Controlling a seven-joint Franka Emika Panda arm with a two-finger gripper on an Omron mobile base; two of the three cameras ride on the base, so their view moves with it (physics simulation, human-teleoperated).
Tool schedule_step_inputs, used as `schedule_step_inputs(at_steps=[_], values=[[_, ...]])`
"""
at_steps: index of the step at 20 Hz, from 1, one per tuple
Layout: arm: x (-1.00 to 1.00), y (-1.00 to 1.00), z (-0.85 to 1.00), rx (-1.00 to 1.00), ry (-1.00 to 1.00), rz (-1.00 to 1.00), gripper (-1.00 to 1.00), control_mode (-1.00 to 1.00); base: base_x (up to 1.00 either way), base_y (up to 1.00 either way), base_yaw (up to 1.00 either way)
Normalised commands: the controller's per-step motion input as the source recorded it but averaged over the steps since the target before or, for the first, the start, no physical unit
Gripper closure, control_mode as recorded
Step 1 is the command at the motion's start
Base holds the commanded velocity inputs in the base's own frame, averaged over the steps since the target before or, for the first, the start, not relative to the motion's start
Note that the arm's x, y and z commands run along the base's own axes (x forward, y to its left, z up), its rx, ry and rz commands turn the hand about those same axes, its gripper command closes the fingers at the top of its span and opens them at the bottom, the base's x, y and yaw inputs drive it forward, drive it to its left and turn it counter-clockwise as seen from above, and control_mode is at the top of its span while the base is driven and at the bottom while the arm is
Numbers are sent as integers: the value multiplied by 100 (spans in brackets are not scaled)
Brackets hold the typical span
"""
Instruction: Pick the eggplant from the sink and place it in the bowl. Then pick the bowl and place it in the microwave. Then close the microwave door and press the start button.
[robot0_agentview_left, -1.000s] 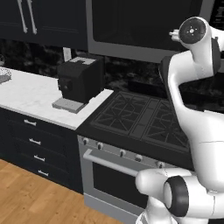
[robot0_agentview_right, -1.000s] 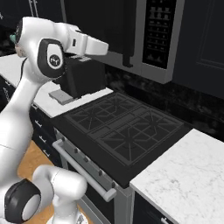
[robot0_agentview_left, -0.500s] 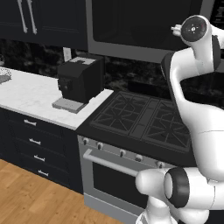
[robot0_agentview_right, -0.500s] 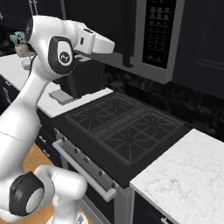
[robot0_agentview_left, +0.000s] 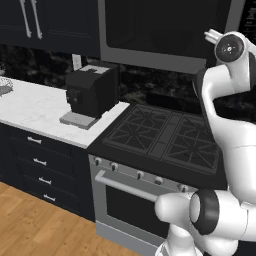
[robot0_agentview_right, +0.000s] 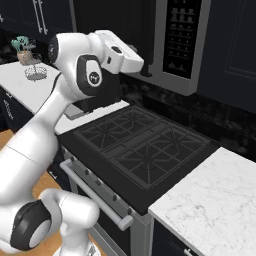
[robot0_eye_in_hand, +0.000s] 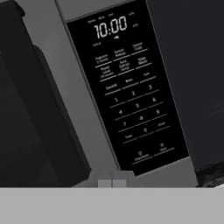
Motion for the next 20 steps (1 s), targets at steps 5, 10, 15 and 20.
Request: schedule_step_inputs(at_steps=[5,10,15,20], values=[[5,-39,0,9,0,0,100,-100,0,0,0],[0,-55,0,12,0,0,100,-100,0,0,0],[0,-39,0,7,-3,0,100,-100,0,0,0],[-41,-13,0,3,-10,0,100,-100,0,0,0]])
